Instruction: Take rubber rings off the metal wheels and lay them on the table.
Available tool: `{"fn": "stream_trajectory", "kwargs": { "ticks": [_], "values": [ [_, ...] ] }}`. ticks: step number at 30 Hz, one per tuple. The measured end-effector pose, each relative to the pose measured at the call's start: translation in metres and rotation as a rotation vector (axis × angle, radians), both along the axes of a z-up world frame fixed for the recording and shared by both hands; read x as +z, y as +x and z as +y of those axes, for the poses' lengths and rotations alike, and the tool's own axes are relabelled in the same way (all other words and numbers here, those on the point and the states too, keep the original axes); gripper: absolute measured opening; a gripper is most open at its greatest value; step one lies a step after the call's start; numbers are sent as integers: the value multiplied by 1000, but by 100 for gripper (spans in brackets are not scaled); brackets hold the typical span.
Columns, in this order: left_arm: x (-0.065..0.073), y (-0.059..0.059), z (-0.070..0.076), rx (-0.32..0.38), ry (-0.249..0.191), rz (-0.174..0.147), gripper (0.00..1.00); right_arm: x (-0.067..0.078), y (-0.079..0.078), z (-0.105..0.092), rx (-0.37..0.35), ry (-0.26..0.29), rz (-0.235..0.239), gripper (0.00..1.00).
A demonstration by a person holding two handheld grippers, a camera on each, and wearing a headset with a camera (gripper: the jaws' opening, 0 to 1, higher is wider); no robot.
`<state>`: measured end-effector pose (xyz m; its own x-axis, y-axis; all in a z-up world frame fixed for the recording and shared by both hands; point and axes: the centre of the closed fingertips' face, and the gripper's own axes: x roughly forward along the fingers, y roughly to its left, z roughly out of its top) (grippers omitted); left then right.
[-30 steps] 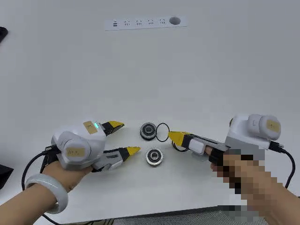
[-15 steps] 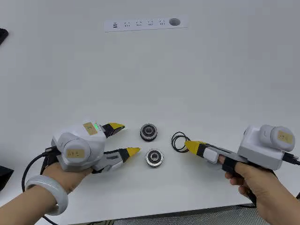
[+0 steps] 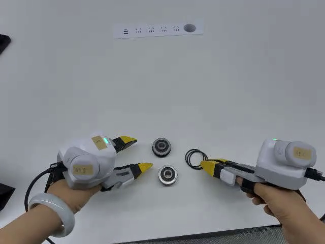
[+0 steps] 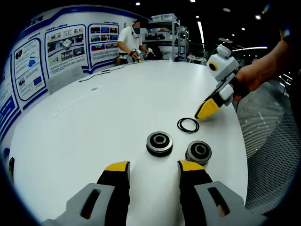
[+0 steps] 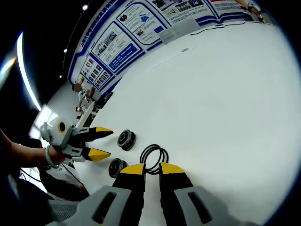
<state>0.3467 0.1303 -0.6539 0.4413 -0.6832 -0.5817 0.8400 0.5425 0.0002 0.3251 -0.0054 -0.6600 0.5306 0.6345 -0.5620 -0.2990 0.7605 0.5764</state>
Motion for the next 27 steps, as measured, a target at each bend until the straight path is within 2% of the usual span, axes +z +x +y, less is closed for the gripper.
{"fn": "stream_trajectory", "kwargs": {
  "ticks": [3, 6, 27],
  "values": [
    [2, 1, -2, -1, -5, -3, 40, 5, 5, -3, -31, 17, -19, 13],
    [4, 3, -5, -4, -13, -5, 39, 7, 9, -1, -45, 40, -16, 14],
    [12, 11, -23, -30, -19, -23, 30, 19, 32, 48, 50, 88, -47, 15]
  ]
}}
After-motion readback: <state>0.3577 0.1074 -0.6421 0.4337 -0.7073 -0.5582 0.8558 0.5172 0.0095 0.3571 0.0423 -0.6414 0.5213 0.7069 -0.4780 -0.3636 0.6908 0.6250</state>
